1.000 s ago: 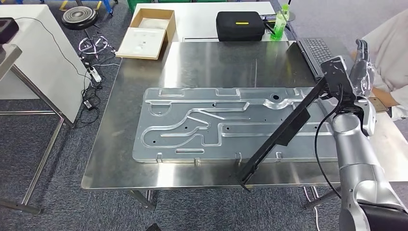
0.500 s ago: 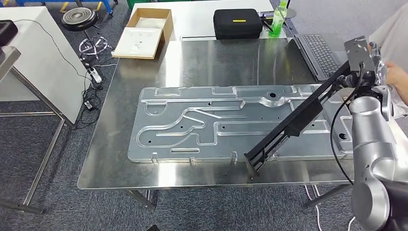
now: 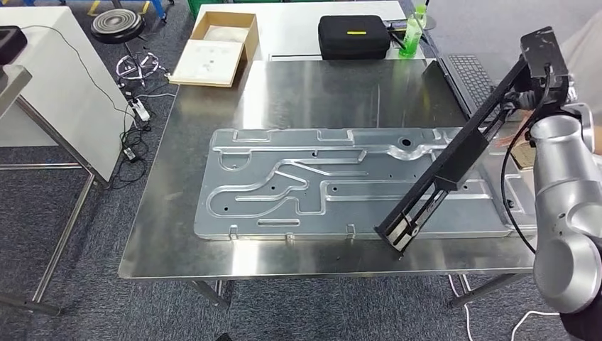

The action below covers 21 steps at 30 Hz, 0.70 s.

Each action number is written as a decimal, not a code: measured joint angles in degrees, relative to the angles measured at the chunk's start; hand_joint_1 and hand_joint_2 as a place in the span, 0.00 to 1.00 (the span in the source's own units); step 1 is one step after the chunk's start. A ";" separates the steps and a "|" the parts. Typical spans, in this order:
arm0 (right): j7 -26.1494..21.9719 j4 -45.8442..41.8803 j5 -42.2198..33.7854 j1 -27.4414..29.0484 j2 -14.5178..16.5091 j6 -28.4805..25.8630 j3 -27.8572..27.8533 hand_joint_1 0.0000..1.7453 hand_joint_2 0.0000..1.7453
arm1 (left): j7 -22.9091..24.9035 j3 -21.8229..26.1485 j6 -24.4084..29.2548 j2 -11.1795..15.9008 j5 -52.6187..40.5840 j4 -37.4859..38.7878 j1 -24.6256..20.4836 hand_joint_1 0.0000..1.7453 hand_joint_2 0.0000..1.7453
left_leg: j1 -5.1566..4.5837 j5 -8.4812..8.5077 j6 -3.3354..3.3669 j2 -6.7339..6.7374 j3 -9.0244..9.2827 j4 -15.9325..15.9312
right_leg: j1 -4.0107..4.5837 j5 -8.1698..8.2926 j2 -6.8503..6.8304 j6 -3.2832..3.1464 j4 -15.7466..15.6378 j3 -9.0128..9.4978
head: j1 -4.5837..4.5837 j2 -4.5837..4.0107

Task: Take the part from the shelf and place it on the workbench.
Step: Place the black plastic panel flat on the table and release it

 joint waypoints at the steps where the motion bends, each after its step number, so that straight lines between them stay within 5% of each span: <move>1: -0.03 0.50 0.03 -0.27 -0.13 0.32 -0.05 0.00 0.00 | -0.02 0.07 0.00 0.03 0.01 0.00 0.02 0.00 0.00 | 0.15 0.28 0.26 0.03 0.18 -0.43 | -0.01 -1.02 0.00 0.17 1.44 -0.61 | 0.01 0.00; 5: -0.51 2.48 -0.13 -0.83 -0.45 1.00 -0.52 0.00 0.00 | -0.07 0.22 0.00 0.06 0.04 0.03 0.22 0.00 0.00 | 0.18 0.41 0.68 0.03 0.25 -0.57 | -0.20 -6.42 -0.01 0.74 13.88 -6.67 | 0.03 0.00; 6: -0.52 2.91 -0.16 -0.83 -0.47 1.06 -0.64 0.00 0.00 | -0.07 0.24 0.00 0.07 0.04 0.04 0.31 0.00 0.00 | 0.20 0.30 0.67 0.03 0.24 -0.42 | -0.32 -5.87 -0.04 0.87 14.43 -7.10 | 0.02 0.00; 8: -0.40 3.52 -0.19 -0.93 -0.49 1.00 -0.90 0.00 0.00 | -0.07 0.27 0.00 0.08 0.03 0.04 0.38 0.00 0.00 | 0.30 -0.15 0.40 -0.02 0.24 0.18 | -0.63 -2.16 -0.11 1.10 9.19 -4.75 | 0.03 0.00; 10: -0.25 3.96 -0.17 -1.20 -0.51 0.71 -1.20 0.00 0.50 | -0.07 0.32 -0.01 0.11 0.02 0.04 0.35 0.00 0.00 | 0.18 -0.77 -0.14 -0.12 -0.01 1.04 | -0.61 0.32 -0.05 1.01 2.59 -1.58 | 0.02 0.00; 12: -0.18 4.37 -0.06 -1.39 -0.53 0.34 -1.46 0.00 1.00 | -0.09 0.44 0.01 0.15 0.00 0.04 0.35 0.00 0.00 | 0.02 -1.03 -0.62 -0.19 -0.29 1.42 | -0.37 0.36 0.05 0.51 0.50 -0.71 | -0.02 0.00; 16: -0.38 4.92 0.10 -1.44 -0.50 0.34 -1.60 0.00 1.00 | -0.14 0.57 0.03 0.17 -0.04 0.07 0.45 0.00 0.00 | 0.15 -2.59 -1.55 -0.12 -1.18 3.29 | -0.51 0.64 0.07 -0.81 0.13 -0.67 | -0.04 0.00; 19: -0.63 5.08 0.05 -1.47 -0.43 0.54 -1.69 0.00 1.00 | -0.19 0.60 0.04 0.17 -0.04 0.07 0.44 0.00 0.00 | 0.40 -7.17 -2.26 -0.06 -5.38 12.46 | -0.45 0.61 -0.06 -1.38 0.01 -0.57 | -0.06 0.00; 21: -0.70 5.32 0.02 -1.46 -0.37 0.58 -1.79 0.00 1.00 | -0.20 0.62 0.07 0.17 -0.04 0.08 0.52 0.00 0.00 | 0.52 -7.85 -2.32 -0.06 -7.48 16.39 | -0.29 0.58 -0.08 -1.47 0.02 -0.53 | -0.05 0.00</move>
